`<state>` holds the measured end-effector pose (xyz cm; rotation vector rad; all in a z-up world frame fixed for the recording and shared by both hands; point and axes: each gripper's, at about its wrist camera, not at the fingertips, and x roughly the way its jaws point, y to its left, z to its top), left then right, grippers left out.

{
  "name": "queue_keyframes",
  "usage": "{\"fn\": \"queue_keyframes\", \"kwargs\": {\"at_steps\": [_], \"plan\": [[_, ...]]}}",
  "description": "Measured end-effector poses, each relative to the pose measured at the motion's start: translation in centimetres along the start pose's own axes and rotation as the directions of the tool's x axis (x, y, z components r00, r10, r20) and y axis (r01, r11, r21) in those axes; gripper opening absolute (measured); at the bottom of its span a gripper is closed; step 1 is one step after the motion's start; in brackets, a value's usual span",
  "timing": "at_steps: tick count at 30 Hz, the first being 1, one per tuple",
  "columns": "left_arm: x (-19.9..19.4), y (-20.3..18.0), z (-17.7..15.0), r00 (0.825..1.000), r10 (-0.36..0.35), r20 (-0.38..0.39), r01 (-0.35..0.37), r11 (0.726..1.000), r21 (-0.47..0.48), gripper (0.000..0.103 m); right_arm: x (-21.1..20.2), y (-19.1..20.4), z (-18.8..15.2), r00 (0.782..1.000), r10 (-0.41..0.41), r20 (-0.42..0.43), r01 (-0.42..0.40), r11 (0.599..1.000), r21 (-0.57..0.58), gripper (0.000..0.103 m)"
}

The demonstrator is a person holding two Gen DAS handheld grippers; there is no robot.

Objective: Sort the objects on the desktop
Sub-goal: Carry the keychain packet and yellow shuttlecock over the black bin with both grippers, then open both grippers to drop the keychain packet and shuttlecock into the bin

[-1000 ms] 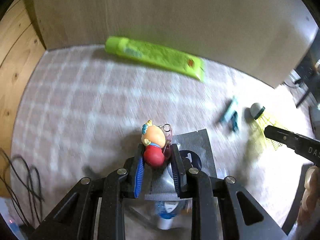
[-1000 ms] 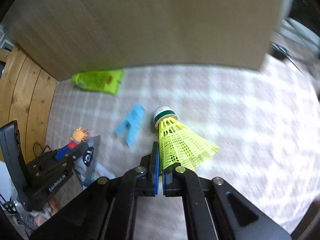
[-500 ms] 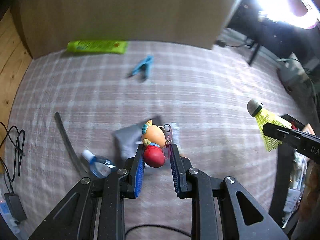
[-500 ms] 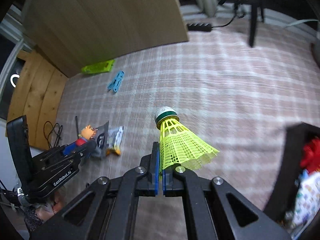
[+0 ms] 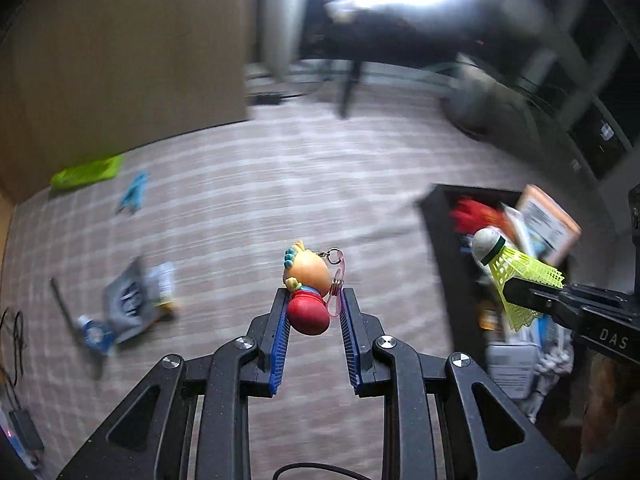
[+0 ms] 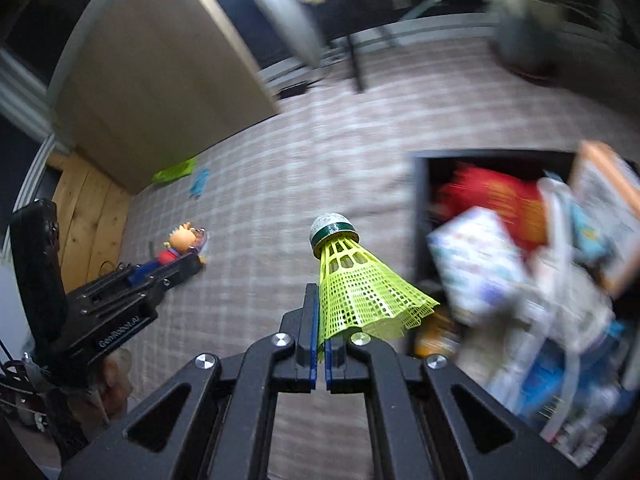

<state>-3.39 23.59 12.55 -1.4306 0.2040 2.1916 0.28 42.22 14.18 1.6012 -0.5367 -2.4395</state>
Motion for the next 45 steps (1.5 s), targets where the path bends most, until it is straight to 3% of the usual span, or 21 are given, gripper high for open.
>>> {"fn": "queue_keyframes", "kwargs": {"at_steps": [5,10,19,21,23,24,33,45], "plan": [[0.7,-7.6,0.0,0.997,-0.070,-0.015,0.071,0.990,0.122,0.023,-5.3,-6.9,-2.5,0.990,-0.120,0.068,0.113,0.989,0.093,0.002],[0.9,-14.9,-0.5,0.991,-0.126,-0.042,0.132,0.964,0.231,0.023,-8.4,-12.1,-4.2,0.980,-0.180,0.086,0.162,0.969,0.186,0.002],[1.9,-21.7,-1.2,0.985,-0.152,-0.082,0.171,0.928,0.330,0.023,-10.8,-15.8,-5.3,0.974,-0.202,0.098,0.175,0.956,0.234,0.004],[2.0,-22.4,-1.3,0.984,-0.155,-0.089,0.177,0.922,0.343,0.029,-10.7,-16.0,-5.4,0.976,-0.201,0.082,0.176,0.955,0.237,0.008],[2.0,-22.6,-1.4,0.986,-0.144,-0.087,0.166,0.921,0.352,0.042,-10.7,-16.3,-5.5,0.977,-0.203,0.069,0.181,0.952,0.247,0.021],[1.9,-22.7,-1.4,0.986,-0.145,-0.081,0.164,0.920,0.356,0.042,-10.8,-16.5,-5.5,0.976,-0.205,0.068,0.182,0.950,0.253,0.026],[1.4,-21.5,-0.9,0.991,-0.116,-0.066,0.132,0.930,0.344,0.042,-10.9,-15.9,-5.3,0.976,-0.207,0.070,0.184,0.952,0.245,0.032],[1.1,-16.1,-0.2,0.995,-0.089,-0.050,0.099,0.962,0.256,0.042,-11.6,-12.8,-4.0,0.975,-0.190,0.112,0.164,0.964,0.207,0.032]]}}
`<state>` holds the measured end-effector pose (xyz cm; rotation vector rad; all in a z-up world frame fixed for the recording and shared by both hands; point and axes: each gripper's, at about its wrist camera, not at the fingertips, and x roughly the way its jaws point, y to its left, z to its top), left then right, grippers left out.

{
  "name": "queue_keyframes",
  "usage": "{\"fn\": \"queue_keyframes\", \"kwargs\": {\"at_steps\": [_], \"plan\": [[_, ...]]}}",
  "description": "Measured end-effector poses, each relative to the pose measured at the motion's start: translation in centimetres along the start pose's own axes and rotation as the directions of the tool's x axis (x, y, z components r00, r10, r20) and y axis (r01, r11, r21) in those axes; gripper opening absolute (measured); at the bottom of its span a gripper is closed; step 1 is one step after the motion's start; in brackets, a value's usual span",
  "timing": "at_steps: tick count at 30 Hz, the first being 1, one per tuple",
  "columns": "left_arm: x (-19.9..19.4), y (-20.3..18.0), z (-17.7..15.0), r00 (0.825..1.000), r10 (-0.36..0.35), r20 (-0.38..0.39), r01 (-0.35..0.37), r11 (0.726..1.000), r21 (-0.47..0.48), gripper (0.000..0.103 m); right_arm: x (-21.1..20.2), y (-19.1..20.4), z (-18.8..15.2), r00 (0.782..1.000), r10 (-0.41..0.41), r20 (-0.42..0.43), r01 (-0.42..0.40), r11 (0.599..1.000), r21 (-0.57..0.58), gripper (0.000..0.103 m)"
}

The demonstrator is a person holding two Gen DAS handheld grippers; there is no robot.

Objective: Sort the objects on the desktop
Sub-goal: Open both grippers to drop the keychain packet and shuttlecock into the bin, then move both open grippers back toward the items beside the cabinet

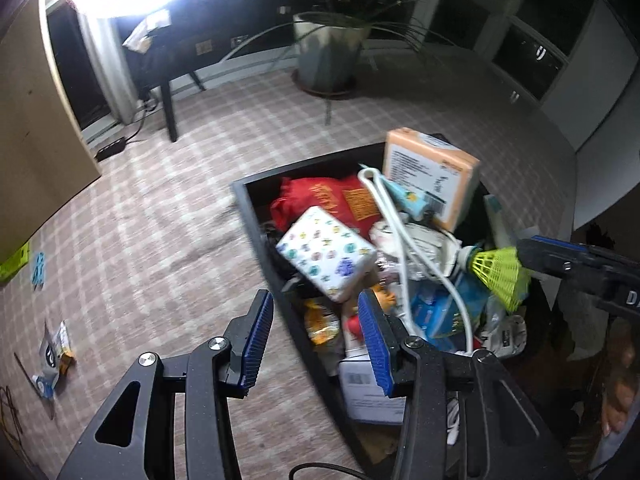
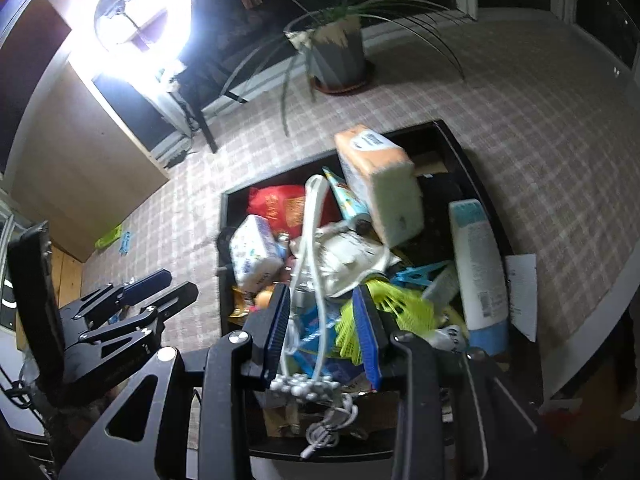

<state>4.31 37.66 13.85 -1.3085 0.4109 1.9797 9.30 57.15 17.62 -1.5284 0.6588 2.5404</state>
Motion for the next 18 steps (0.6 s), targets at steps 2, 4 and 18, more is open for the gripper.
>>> {"fn": "queue_keyframes", "kwargs": {"at_steps": [2,4,18], "plan": [[-0.3,1.3,-0.2,1.000,0.008,0.005,-0.008,1.000,-0.020,0.042,-0.1,1.8,0.1,1.000,0.016,0.003,-0.016,1.000,-0.024,0.032],[-0.7,2.6,-0.4,1.000,0.018,0.009,-0.018,0.999,-0.041,0.042,0.1,2.7,0.2,1.000,0.021,0.005,-0.020,0.999,-0.036,0.032],[-3.0,14.9,-3.9,0.992,0.129,0.012,-0.122,0.963,-0.238,0.042,5.0,14.3,0.8,0.994,0.081,-0.076,-0.096,0.971,-0.217,0.032]]}}
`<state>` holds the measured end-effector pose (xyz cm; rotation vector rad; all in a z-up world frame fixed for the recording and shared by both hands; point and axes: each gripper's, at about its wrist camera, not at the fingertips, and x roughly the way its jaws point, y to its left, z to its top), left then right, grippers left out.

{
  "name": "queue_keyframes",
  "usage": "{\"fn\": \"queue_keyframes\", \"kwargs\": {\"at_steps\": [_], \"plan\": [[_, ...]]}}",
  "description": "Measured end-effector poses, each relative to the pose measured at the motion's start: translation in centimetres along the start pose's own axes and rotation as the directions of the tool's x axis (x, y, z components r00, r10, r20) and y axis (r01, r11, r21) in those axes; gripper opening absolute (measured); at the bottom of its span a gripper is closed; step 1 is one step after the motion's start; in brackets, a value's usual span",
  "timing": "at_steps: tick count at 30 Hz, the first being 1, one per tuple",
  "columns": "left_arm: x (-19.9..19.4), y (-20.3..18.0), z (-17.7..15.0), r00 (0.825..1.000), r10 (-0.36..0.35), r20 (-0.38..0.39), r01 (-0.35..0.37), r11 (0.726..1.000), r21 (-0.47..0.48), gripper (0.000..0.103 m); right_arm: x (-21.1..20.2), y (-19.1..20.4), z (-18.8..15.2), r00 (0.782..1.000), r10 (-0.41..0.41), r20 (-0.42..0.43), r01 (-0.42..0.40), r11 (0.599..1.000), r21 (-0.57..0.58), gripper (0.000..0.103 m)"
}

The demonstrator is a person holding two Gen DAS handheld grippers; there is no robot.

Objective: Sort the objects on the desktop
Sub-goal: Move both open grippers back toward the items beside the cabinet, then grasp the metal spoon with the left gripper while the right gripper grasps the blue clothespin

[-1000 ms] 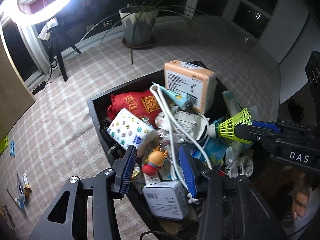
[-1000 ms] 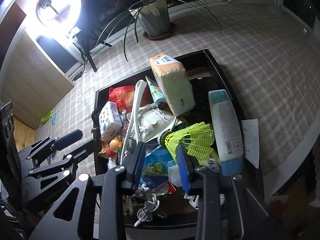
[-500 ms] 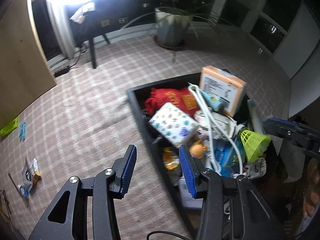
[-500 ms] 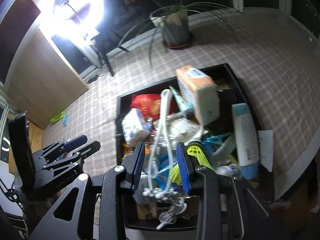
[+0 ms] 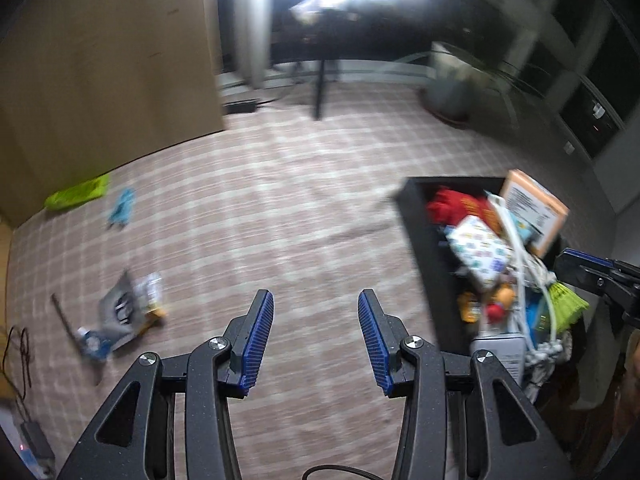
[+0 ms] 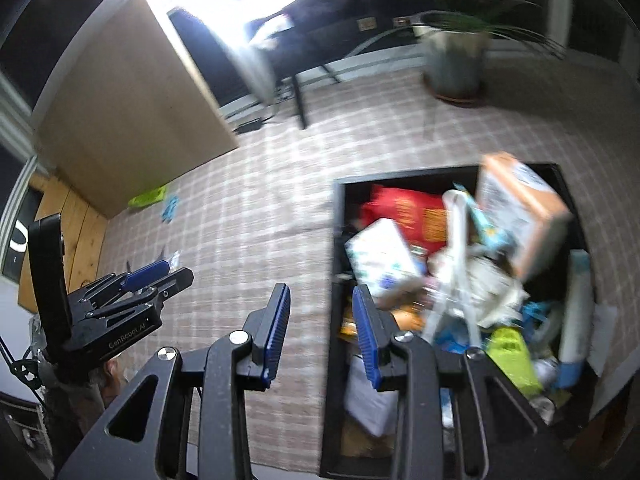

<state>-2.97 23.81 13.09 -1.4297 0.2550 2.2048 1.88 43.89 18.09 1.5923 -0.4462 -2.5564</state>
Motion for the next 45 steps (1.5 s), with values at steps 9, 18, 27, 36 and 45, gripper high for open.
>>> {"fn": "queue_keyframes", "kwargs": {"at_steps": [9,18,27,36,45], "plan": [[-0.3,11.9,-1.4,0.992,0.120,-0.025,-0.123,0.973,-0.196,0.042,5.8,8.7,2.9,0.995,0.060,-0.074,-0.069,0.989,-0.127,0.032],[0.4,22.9,-4.0,0.980,0.171,-0.099,-0.197,0.890,-0.411,0.041,11.5,17.2,6.1,0.987,0.074,-0.142,-0.106,0.966,-0.236,0.032],[2.5,28.8,-5.5,0.969,0.179,-0.169,-0.242,0.819,-0.521,0.025,18.7,24.0,8.3,0.967,0.063,-0.247,-0.134,0.949,-0.286,0.032],[5.7,29.9,-5.2,0.952,0.198,-0.233,-0.296,0.791,-0.535,0.024,25.9,28.7,10.7,0.948,0.030,-0.316,-0.130,0.945,-0.300,0.032],[7.6,29.8,-4.7,0.936,0.224,-0.272,-0.337,0.792,-0.510,0.020,31.2,30.6,12.3,0.931,0.021,-0.365,-0.122,0.959,-0.257,0.032]]}}
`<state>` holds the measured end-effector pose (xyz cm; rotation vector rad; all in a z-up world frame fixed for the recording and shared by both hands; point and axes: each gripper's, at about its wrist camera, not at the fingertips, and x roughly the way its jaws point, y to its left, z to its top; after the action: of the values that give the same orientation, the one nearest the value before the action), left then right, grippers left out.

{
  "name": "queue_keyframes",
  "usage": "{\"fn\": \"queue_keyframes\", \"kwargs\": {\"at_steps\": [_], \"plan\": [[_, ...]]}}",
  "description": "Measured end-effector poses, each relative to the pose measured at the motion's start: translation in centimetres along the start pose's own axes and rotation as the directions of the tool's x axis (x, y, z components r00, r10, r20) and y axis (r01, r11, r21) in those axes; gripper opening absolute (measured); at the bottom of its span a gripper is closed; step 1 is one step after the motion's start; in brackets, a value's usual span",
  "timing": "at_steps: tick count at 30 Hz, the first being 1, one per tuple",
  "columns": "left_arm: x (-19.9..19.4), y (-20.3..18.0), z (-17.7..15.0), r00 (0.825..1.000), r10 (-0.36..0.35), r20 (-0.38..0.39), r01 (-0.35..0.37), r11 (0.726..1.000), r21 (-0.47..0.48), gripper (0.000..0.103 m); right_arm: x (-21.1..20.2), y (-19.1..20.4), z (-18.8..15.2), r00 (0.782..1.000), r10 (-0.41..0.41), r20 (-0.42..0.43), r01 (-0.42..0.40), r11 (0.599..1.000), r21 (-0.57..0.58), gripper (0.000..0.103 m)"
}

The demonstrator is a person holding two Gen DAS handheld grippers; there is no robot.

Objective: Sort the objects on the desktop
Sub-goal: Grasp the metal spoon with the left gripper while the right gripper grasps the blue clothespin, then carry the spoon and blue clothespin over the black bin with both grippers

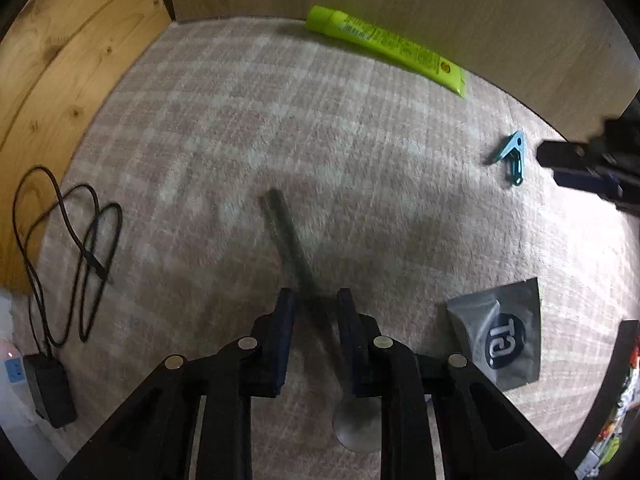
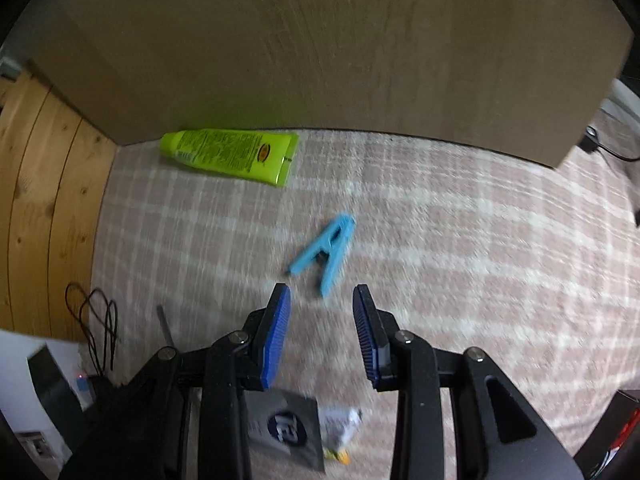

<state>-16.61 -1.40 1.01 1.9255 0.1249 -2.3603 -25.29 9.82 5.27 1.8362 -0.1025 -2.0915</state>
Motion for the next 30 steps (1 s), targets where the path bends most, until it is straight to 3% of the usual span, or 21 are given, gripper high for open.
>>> {"fn": "queue_keyframes", "kwargs": {"at_steps": [5,11,14,22,30], "plan": [[0.1,-0.8,0.1,0.999,0.038,0.015,-0.039,0.998,0.039,0.015,2.3,0.9,1.6,0.999,-0.027,-0.030,0.027,0.999,0.017,0.032],[-0.1,-1.3,-0.5,0.999,0.038,0.037,-0.040,0.997,0.064,0.012,3.7,2.2,1.0,0.991,-0.126,-0.049,0.122,0.989,-0.081,0.032],[-0.1,-1.0,-0.9,0.999,0.029,0.040,-0.032,0.998,0.060,0.009,3.6,2.7,0.3,0.987,-0.155,-0.043,0.148,0.980,-0.136,0.027],[-0.7,1.1,-3.4,0.998,-0.047,0.030,0.047,0.999,-0.001,0.008,2.7,1.8,-2.3,0.989,-0.138,-0.049,0.128,0.976,-0.177,0.026],[-2.2,3.1,-7.6,0.992,-0.125,0.033,0.127,0.989,-0.073,0.008,-1.0,-2.5,-8.3,0.997,-0.067,-0.038,0.063,0.992,-0.109,0.025]]}}
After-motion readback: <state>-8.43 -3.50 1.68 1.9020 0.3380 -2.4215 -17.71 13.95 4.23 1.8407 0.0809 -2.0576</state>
